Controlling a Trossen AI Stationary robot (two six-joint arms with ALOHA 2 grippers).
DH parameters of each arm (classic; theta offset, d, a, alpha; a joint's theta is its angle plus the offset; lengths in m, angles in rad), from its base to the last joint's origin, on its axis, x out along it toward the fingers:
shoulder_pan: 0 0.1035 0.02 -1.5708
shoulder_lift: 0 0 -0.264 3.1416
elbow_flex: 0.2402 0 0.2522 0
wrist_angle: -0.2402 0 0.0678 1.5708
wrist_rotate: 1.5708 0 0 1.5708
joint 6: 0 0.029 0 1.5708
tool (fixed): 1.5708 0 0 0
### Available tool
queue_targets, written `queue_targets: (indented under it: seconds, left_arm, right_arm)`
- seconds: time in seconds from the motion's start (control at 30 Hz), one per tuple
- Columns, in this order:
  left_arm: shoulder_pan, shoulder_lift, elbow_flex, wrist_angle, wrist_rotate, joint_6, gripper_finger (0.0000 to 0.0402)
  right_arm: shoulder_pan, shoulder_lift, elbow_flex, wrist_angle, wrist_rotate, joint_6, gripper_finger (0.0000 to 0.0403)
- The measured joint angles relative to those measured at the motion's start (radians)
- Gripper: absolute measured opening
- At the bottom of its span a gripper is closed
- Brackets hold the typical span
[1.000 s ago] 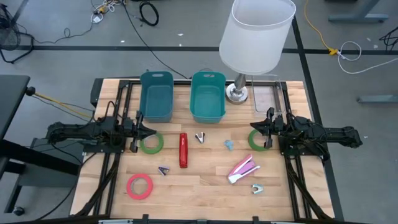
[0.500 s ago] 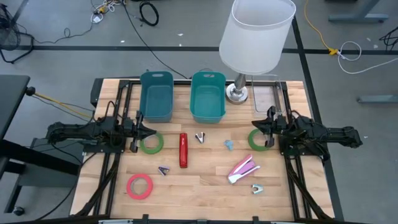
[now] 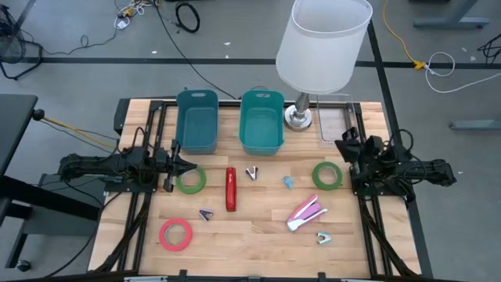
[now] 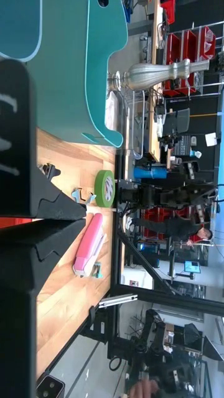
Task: Pick and place Stapler, Stapler remover, tape
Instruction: Put the green tape into the green bin
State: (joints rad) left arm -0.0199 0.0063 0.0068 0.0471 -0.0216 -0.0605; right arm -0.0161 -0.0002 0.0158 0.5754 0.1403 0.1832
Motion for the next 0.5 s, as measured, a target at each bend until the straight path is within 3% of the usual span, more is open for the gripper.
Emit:
queue_targets:
  seconds: [0.33,0.5]
  left_arm:
    - [0.0,0.0,0.0,0.0,0.0,0.0,0.0003]
    - [0.0,0.0,0.0,0.0,0.0,0.0,0.0003]
  right_arm:
    - [0.0,0.0,0.0,0.224,0.0,0.029,0.0011]
    - [0.0,0.0,0.048,0.247,-0.009,0.045,0.0011]
